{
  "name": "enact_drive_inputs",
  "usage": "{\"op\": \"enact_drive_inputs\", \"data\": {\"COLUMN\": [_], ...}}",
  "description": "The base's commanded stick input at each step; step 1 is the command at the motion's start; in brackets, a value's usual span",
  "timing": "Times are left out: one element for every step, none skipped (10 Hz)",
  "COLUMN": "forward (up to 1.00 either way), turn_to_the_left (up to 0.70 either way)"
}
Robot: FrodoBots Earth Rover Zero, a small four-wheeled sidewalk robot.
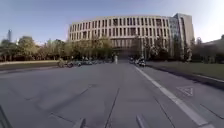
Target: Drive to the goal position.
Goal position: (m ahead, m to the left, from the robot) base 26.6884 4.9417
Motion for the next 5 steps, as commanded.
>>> {"op": "enact_drive_inputs", "data": {"forward": [0.60, 0.60, 0.60, 0.60, 0.60], "turn_to_the_left": [0.00, 0.00, 0.00, 0.00, 0.00]}}
